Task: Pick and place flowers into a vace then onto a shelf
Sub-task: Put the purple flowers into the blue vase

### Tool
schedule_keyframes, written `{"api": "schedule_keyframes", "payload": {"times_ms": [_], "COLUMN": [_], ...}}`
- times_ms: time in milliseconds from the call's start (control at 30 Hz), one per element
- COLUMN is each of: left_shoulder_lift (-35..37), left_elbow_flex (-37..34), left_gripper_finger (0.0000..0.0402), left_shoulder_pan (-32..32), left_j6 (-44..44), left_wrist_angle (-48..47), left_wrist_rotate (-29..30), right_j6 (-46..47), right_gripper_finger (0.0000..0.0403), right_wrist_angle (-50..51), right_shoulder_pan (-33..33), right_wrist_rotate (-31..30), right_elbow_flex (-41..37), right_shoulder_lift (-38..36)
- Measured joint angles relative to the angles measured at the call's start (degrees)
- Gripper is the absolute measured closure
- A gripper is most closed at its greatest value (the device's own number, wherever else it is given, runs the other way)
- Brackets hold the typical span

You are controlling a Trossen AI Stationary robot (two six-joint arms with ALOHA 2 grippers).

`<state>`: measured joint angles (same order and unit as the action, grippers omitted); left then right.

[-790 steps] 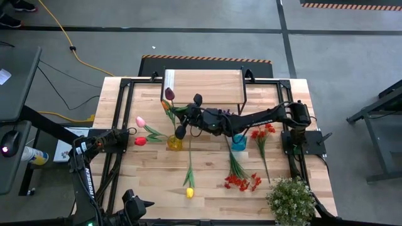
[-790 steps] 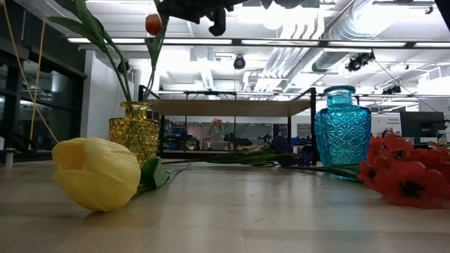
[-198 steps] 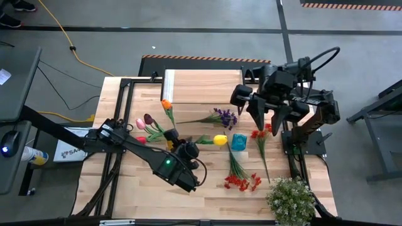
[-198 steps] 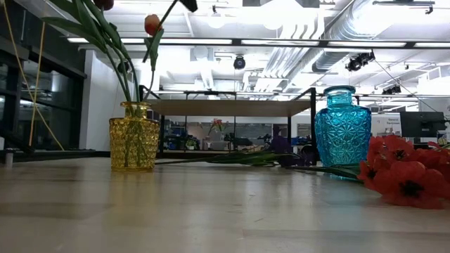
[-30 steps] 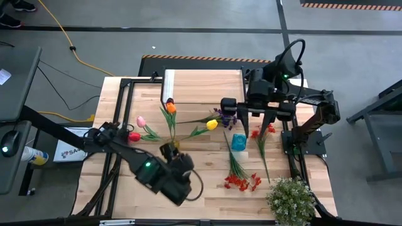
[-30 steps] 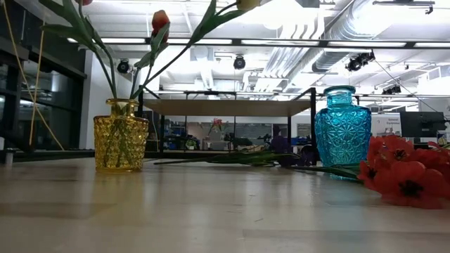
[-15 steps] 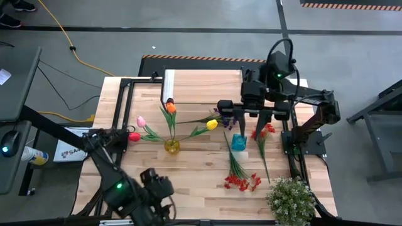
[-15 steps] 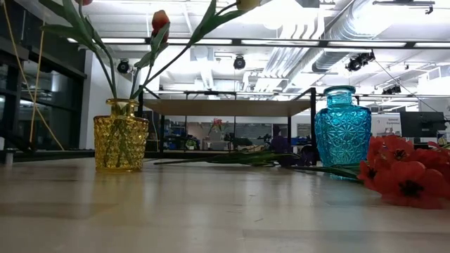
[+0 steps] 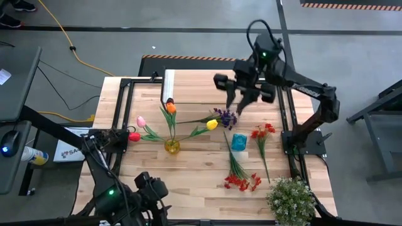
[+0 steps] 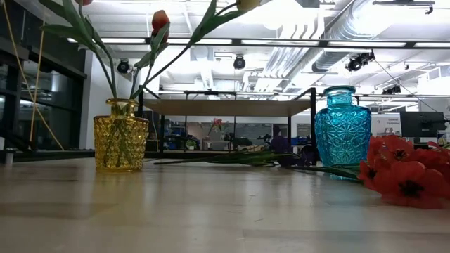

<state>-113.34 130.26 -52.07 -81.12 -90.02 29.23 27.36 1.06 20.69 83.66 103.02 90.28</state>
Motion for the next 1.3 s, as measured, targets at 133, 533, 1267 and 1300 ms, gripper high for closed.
{"api": "schedule_keyframes", "payload": {"times_ms": [133,533,1267,1300], "left_shoulder_lift": [0.0,0.0,0.0,0.0], "left_elbow_flex": [0.0,-2.0,-10.6,-10.6], "left_gripper_finger": [0.0037,0.0037,0.0037,0.0037], "left_shoulder_pan": [-0.1,0.0,1.5,1.5], "left_j6": [-1.1,-10.7,-16.8,-16.9], "left_wrist_angle": [0.0,0.0,0.0,0.0], "left_wrist_rotate": [1.2,2.5,-1.9,-2.0], "right_j6": [-6.9,-39.7,-58.9,-58.9], "right_gripper_finger": [0.0265,0.0265,0.0265,0.0265], "right_wrist_angle": [5.6,35.0,62.3,62.4], "right_shoulder_pan": [5.7,16.9,12.2,11.8], "right_wrist_rotate": [-1.8,-23.7,-49.8,-50.2], "right_elbow_flex": [0.0,0.0,0.0,0.0], "right_shoulder_lift": [0.0,0.0,3.9,4.6]}}
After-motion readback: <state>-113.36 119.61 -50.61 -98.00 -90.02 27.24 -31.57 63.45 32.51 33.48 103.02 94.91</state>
